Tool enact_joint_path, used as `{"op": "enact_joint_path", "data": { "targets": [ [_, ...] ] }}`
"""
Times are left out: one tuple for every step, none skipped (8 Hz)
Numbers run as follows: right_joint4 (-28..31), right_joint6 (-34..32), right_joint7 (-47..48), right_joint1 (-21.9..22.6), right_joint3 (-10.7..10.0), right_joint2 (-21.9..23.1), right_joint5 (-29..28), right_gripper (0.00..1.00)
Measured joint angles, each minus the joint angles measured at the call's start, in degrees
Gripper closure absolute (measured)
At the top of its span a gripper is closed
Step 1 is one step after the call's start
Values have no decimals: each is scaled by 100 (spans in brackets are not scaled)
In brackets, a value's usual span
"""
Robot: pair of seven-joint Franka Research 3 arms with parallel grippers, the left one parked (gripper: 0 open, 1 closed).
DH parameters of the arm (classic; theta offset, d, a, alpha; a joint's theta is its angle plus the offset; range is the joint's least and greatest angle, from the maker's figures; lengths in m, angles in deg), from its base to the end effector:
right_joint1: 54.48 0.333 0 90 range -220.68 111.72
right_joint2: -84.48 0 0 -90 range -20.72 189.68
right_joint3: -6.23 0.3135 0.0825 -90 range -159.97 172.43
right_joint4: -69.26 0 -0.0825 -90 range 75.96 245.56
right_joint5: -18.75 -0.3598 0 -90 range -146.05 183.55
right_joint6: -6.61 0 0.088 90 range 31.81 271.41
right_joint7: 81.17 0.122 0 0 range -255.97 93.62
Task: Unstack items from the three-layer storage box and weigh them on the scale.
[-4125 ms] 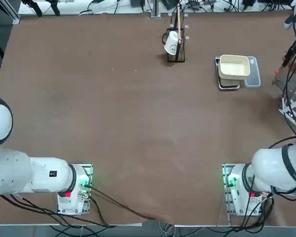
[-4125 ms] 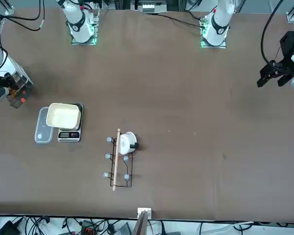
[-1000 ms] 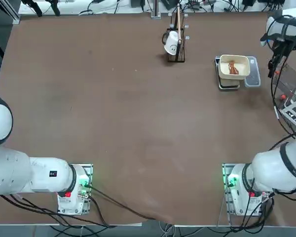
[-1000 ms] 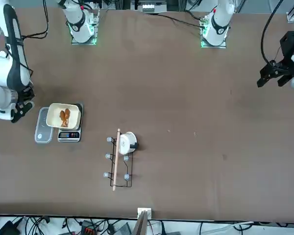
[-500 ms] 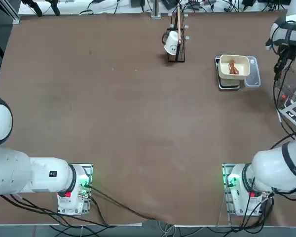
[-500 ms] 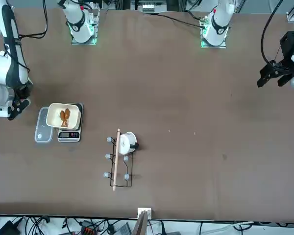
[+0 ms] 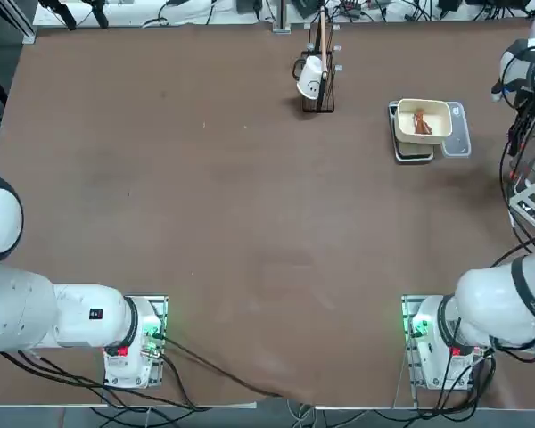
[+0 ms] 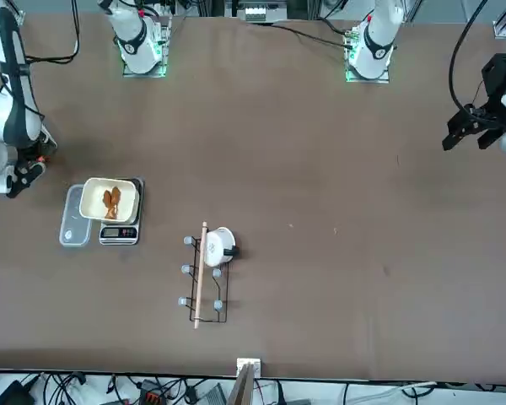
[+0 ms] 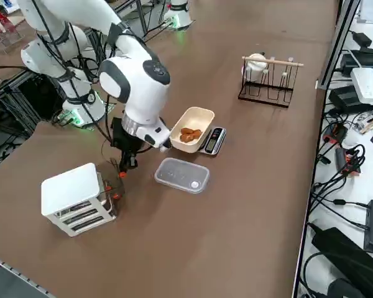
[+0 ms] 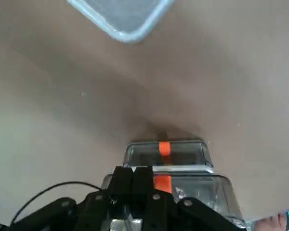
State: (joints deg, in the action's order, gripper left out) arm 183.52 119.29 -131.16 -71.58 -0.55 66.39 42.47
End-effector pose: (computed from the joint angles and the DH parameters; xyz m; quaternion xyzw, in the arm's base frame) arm 0.4850 -0.2478 0.2867 0.9111 0.3242 -0.2491 0.0524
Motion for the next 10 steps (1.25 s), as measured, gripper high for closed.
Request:
{"op": "enact_joint_path", "data": {
  "targets": [
    [16, -8, -6, -77, 1, 1, 52, 98],
    [46, -11, -7, -163, 0, 10, 104, 98],
    [86, -17, -10, -240, 1, 27, 137, 98],
    [146, -18, -14, -323, 0, 55, 203, 98],
    [204, -49, -15, -403, -1, 83, 267, 98],
    [234, -93, -27, -465, 2, 119, 271, 98],
    [241, -119, -31, -467, 11, 143, 267, 98],
    [247, -123, -31, -467, 12, 150, 267, 98],
    [248, -125, -31, -467, 18, 155, 268, 98],
    [244, -137, -18, -468, 30, 186, 266, 95]
  ]
}}
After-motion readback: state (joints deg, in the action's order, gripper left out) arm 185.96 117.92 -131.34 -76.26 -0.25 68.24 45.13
